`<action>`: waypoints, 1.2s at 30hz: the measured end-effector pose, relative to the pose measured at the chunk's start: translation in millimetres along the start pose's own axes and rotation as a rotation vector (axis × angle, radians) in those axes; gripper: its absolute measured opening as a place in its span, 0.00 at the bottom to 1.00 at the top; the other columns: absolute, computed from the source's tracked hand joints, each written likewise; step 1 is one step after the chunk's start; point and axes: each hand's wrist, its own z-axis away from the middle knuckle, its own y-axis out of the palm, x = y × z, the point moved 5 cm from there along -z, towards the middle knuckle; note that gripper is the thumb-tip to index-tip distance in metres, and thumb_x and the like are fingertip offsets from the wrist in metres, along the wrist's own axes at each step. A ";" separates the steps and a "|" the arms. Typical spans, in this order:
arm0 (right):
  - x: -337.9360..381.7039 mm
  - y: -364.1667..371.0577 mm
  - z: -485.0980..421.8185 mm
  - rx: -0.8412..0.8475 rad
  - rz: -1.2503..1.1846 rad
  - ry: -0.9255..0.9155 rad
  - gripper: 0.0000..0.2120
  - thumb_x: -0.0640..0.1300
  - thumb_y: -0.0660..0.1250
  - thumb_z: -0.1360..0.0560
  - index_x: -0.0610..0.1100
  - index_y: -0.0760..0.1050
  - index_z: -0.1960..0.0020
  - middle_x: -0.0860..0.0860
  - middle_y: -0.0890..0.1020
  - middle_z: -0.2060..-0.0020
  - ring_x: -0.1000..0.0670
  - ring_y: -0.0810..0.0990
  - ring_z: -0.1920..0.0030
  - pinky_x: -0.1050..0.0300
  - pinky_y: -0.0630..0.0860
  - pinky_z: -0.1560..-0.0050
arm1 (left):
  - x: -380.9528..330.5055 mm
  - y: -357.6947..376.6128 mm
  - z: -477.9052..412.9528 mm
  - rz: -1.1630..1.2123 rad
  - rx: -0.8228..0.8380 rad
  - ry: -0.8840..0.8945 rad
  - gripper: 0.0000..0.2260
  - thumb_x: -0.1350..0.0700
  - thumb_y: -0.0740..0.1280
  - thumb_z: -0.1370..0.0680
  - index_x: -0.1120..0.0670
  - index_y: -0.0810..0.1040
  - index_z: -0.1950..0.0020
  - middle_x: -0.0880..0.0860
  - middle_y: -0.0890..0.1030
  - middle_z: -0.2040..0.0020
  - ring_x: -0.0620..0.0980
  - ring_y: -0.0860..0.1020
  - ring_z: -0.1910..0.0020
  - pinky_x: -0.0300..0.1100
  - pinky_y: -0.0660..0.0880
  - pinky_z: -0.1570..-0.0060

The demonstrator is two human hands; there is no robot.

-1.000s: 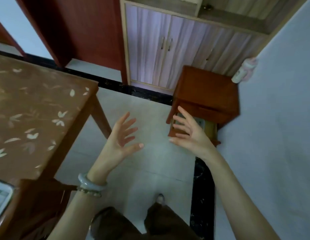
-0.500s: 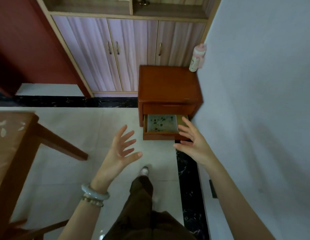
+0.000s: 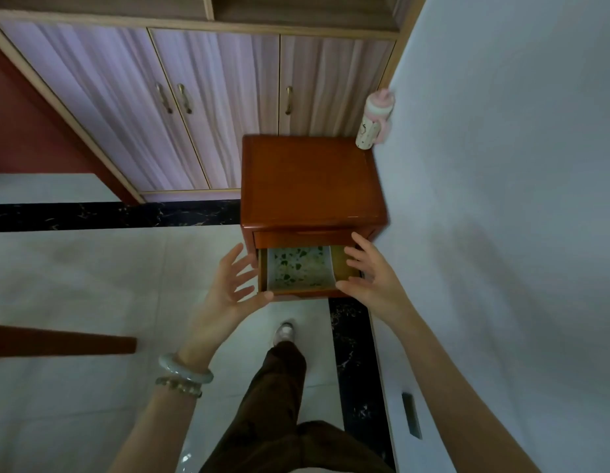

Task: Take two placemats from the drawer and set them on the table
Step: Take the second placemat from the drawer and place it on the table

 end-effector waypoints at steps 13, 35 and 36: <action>-86.4 -38.2 -141.1 -0.030 -0.006 0.229 0.38 0.35 0.72 0.29 0.50 0.59 0.25 0.58 0.73 0.41 0.56 0.72 0.38 0.70 0.75 0.53 | 92.7 29.5 -151.6 -0.048 0.072 -0.312 0.34 0.64 0.74 0.29 0.46 0.62 0.30 0.48 0.70 0.34 0.46 0.72 0.40 0.36 0.72 0.45; -506.4 12.0 -418.8 -0.043 0.186 0.257 0.31 0.38 0.70 0.26 0.45 0.62 0.27 0.48 0.72 0.34 0.49 0.70 0.33 0.58 0.70 0.39 | 505.9 68.1 -389.0 -0.191 -0.038 -0.533 0.32 0.50 0.68 0.24 0.55 0.59 0.24 0.53 0.67 0.28 0.56 0.67 0.29 0.42 0.68 0.42; -512.3 14.6 -425.8 -0.046 0.200 0.258 0.30 0.37 0.69 0.26 0.44 0.62 0.27 0.48 0.73 0.34 0.50 0.71 0.34 0.59 0.70 0.41 | 514.2 69.4 -396.1 -0.219 -0.056 -0.541 0.32 0.50 0.68 0.23 0.55 0.58 0.23 0.54 0.66 0.27 0.57 0.66 0.29 0.43 0.67 0.42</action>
